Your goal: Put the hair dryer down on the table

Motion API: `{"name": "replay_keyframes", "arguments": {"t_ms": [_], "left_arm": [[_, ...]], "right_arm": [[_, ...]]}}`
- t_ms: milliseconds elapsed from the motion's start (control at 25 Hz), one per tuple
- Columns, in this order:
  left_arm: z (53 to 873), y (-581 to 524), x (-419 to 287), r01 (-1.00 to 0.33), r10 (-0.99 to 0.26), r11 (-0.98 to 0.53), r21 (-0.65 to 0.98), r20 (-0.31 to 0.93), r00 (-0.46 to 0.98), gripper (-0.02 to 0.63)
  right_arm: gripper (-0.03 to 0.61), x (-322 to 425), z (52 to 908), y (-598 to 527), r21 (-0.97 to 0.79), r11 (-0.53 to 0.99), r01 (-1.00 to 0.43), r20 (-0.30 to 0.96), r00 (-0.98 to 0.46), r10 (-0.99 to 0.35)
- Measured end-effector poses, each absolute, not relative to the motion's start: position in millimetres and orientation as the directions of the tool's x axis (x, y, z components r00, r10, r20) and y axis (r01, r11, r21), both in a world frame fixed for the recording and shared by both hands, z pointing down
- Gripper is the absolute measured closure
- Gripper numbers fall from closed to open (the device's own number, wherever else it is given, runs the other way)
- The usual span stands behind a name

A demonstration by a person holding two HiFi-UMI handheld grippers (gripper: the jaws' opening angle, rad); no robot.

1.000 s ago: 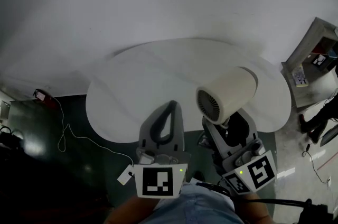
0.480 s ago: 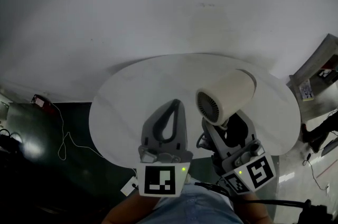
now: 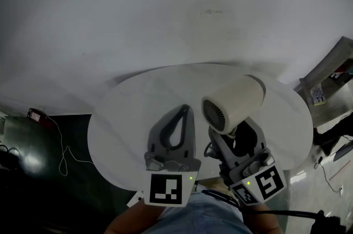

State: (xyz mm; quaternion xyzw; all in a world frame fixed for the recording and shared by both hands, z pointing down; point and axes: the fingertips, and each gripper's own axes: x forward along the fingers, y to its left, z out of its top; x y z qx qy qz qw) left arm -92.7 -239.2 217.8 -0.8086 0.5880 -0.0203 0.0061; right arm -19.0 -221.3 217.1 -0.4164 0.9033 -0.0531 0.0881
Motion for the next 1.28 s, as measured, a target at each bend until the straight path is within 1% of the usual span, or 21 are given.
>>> {"name": "replay_keyframes", "arguments": {"t_ms": [160, 360, 760, 1280], "left_arm": [[231, -263, -79, -0.944, -0.945, -0.328, -0.04, 0.037, 0.326, 0.6], [249, -287, -68, -0.95, -0.951, -0.306, -0.055, 0.066, 0.303, 0.6], [277, -317, -72, -0.958, -0.954, -0.286, -0.024, 0.101, 0.282, 0.6], [323, -335, -76, -0.955, -0.935, -0.297, 0.028, 0.195, 0.296, 0.6]], "right_arm": [[0.354, -12, 226, -245, -0.16, 0.65, -0.743, -0.099, -0.643, -0.76], [0.354, -3, 245, -266, -0.183, 0.654, -0.734, -0.059, -0.656, -0.753], [0.355, -4, 289, -303, -0.234, 0.642, -0.73, 0.048, -0.668, -0.743], [0.354, -12, 337, -323, -0.292, 0.618, -0.73, 0.144, -0.673, -0.726]]}}
